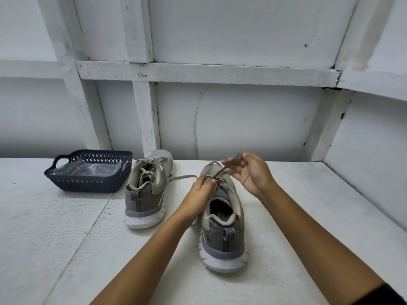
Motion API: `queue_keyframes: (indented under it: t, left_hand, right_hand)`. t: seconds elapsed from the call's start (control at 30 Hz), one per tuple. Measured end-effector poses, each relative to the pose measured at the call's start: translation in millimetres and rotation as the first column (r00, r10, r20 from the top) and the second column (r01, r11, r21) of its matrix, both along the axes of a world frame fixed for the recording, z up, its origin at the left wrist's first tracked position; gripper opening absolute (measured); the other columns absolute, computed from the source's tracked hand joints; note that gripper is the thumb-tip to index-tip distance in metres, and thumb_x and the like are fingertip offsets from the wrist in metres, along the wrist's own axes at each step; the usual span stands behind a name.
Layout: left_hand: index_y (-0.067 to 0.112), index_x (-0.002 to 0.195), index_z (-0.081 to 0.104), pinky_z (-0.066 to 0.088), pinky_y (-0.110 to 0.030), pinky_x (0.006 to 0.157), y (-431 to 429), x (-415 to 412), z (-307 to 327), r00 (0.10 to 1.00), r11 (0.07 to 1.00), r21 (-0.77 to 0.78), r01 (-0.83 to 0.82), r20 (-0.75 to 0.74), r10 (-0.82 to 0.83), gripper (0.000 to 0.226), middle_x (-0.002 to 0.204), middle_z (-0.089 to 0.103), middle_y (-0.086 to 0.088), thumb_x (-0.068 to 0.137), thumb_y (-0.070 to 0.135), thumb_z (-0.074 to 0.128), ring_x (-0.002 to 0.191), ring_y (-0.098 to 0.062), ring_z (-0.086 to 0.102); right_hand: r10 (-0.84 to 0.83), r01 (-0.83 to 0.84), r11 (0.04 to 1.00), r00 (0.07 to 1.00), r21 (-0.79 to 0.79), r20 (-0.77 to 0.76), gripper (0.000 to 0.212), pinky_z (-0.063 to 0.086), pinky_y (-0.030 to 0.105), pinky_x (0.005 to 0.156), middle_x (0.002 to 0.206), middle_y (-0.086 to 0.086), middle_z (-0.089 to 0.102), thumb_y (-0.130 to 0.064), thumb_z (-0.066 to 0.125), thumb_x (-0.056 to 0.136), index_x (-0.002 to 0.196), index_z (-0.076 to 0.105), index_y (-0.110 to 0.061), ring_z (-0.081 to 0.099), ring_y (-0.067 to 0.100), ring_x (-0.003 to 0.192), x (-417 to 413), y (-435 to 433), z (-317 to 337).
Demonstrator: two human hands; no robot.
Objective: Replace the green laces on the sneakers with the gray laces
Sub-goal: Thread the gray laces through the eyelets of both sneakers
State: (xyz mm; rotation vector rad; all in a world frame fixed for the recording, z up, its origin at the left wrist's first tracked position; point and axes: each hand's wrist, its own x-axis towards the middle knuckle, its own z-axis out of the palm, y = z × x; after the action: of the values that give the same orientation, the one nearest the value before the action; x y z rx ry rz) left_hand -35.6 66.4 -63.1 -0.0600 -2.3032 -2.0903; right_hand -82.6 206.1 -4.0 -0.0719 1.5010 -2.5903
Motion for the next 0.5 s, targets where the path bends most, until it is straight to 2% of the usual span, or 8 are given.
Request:
queue_keyframes:
  t: [0.07,0.13,0.17,0.23,0.3,0.33,0.43,0.5]
  left_hand:
    - [0.019,0.138,0.043,0.028,-0.024,0.109,0,-1,-2,1.000,1.000,-0.010,-0.015,-0.006,0.015,0.054,0.139,0.045,0.008,0.091,0.045,0.046,0.127,-0.007,0.041]
    - [0.016,0.139,0.042,0.027,-0.015,0.099,1,0,-1,0.999,0.999,-0.011,-0.034,-0.033,0.033,0.042,0.133,0.048,0.008,0.099,0.030,0.041,0.125,-0.007,0.042]
    - [0.015,0.139,0.042,0.027,-0.012,0.095,2,2,0,0.999,0.999,-0.019,-0.031,-0.041,0.030,0.040,0.132,0.048,0.008,0.101,0.025,0.038,0.125,-0.007,0.042]
    - [0.015,0.139,0.043,0.027,-0.012,0.095,3,2,0,0.999,0.999,-0.014,-0.038,-0.039,0.037,0.040,0.135,0.048,0.007,0.101,0.023,0.036,0.126,-0.006,0.042]
    - [0.015,0.135,0.049,0.030,-0.019,0.101,5,6,4,0.998,0.998,0.009,-0.058,-0.032,0.059,0.039,0.134,0.052,0.005,0.100,0.029,0.039,0.125,-0.008,0.045]
    - [0.014,0.134,0.050,0.030,-0.023,0.106,6,7,5,0.998,0.997,0.040,-0.060,-0.033,0.062,0.043,0.134,0.053,0.004,0.096,0.036,0.043,0.124,-0.009,0.046]
    - [0.013,0.133,0.051,0.028,-0.037,0.114,8,8,5,0.997,0.995,0.076,-0.067,-0.042,0.070,0.057,0.136,0.054,-0.001,0.087,0.046,0.044,0.128,-0.012,0.046]
    - [0.015,0.125,0.058,0.031,-0.038,0.113,6,5,-2,0.996,0.994,0.082,-0.072,-0.049,0.077,0.054,0.130,0.059,-0.001,0.086,0.049,0.046,0.125,-0.012,0.050]
  right_hand:
    - [-0.041,0.041,0.999,0.999,0.000,0.008,0.032,0.047,0.024,0.044,0.050,0.003,0.042,-0.005,0.024,0.097,0.069,0.036,-0.013,0.040,0.010,0.035,2,8,21]
    - [0.034,-0.033,0.961,0.999,0.275,0.002,0.030,0.023,0.011,0.035,0.052,0.000,0.030,-0.006,0.027,0.096,0.070,0.034,-0.018,0.021,0.005,0.032,6,21,42]
    - [0.127,-0.120,0.881,0.992,0.458,0.015,0.028,0.016,0.008,0.036,0.051,-0.002,0.028,-0.006,0.031,0.096,0.071,0.037,-0.018,0.018,0.004,0.033,9,28,49]
    - [0.310,-0.253,0.555,0.947,0.792,0.085,0.024,0.015,0.009,0.036,0.052,-0.001,0.033,-0.007,0.038,0.095,0.075,0.050,-0.015,0.020,0.006,0.036,16,37,57]
    - [0.370,-0.207,0.199,0.921,0.958,0.122,0.022,0.026,0.013,0.038,0.062,0.004,0.048,-0.009,0.042,0.094,0.082,0.060,-0.013,0.032,0.012,0.043,19,34,56]
    - [0.373,-0.139,0.087,0.923,0.986,0.097,0.020,0.034,0.017,0.043,0.071,0.007,0.056,-0.012,0.044,0.095,0.088,0.063,-0.012,0.042,0.015,0.049,18,27,53]
    - [0.420,0.091,-0.069,0.906,0.994,-0.054,0.024,0.046,0.027,0.067,0.099,0.015,0.068,-0.022,0.055,0.092,0.103,0.069,-0.006,0.061,0.023,0.083,7,5,32]
    - [0.431,0.104,-0.068,0.900,0.992,-0.065,0.027,0.039,0.024,0.058,0.098,0.019,0.069,-0.022,0.061,0.087,0.100,0.071,-0.001,0.057,0.020,0.078,0,-9,19]
